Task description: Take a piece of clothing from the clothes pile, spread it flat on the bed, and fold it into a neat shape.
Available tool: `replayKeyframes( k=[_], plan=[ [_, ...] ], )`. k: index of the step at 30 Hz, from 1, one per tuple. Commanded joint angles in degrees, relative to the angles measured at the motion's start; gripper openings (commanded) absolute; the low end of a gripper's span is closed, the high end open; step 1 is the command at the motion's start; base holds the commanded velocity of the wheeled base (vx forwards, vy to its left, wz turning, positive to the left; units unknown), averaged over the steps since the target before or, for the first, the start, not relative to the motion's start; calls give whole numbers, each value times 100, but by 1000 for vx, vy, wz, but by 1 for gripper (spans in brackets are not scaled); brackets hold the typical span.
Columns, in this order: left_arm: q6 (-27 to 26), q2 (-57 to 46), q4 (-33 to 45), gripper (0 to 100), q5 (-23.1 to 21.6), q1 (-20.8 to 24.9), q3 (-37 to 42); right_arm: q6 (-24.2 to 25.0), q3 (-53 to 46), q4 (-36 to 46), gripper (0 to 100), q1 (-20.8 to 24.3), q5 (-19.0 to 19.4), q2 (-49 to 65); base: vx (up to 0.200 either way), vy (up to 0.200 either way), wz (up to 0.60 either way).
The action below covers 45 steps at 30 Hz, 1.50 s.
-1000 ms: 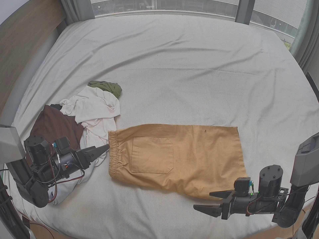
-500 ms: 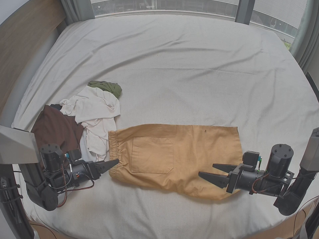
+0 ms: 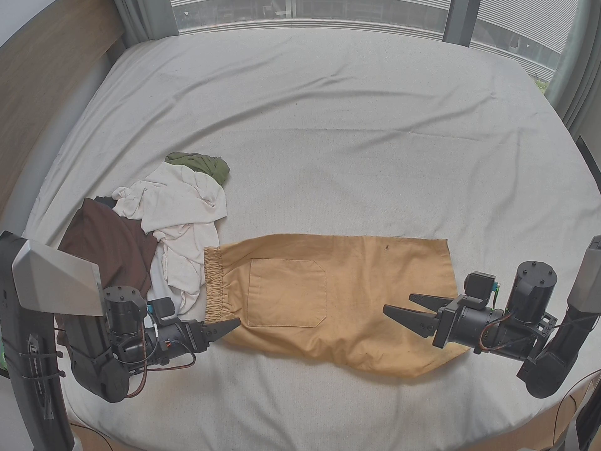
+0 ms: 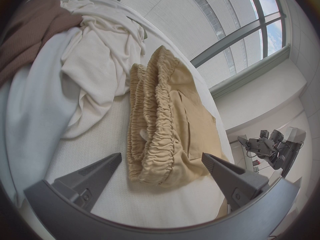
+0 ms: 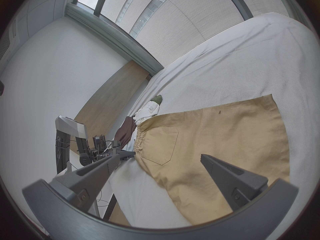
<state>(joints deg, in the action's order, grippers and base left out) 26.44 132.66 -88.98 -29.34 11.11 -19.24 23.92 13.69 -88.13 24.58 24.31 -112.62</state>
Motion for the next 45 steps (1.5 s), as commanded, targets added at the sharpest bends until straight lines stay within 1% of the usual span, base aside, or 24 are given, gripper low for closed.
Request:
replayKeyframes(
  k=[1,6,7,9,11,12,14,16,17,20,23,25,27,42,43,45],
  plan=[
    [54,225,12,100,8,23,-89,-1,2,-3,100,12,4,-6,0,0,0],
    [476,190,12,100,16,76,-300,-10,-7,-3,100,47,-5,-23,0,0,0],
    [485,190,12,100,25,76,-309,-10,-7,-3,100,56,-5,-15,0,0,0],
    [617,199,12,100,183,76,-458,-10,-15,-3,100,65,-5,-23,0,0,0],
    [634,199,12,100,201,76,-467,-10,-15,-3,100,65,-5,-23,0,0,0],
    [845,181,12,100,227,120,-511,-10,-15,-3,100,65,-5,-23,0,0,0],
    [1074,146,12,100,227,190,-528,-10,-15,-3,100,65,-5,-32,0,0,0],
    [1197,94,12,100,236,234,-528,-10,-15,-3,100,65,-5,-41,0,0,0],
    [1452,-3,12,100,236,322,-528,-10,-15,-3,100,65,-5,-50,0,0,0],
    [1636,-91,12,100,236,357,-528,-10,-15,-3,100,65,-5,-50,0,0,0],
    [2199,-425,12,100,183,401,-520,-10,-15,-3,100,74,-5,-50,0,0,0],
    [2445,-557,12,100,175,401,-520,-10,-15,-3,100,82,-5,-50,0,0,0],
    [2524,-618,21,100,166,401,-528,-28,-15,-3,100,82,-5,-59,0,0,0],
    [2506,-530,12,100,192,384,-616,-36,-24,-3,100,91,-5,-129,0,0,0],
    [2497,-513,21,0,201,384,-616,-36,-24,-3,100,91,-5,-129,0,0,0],
    [2497,-478,21,0,210,384,-625,-36,-24,-3,100,91,-5,-138,0,0,0]
  ],
)
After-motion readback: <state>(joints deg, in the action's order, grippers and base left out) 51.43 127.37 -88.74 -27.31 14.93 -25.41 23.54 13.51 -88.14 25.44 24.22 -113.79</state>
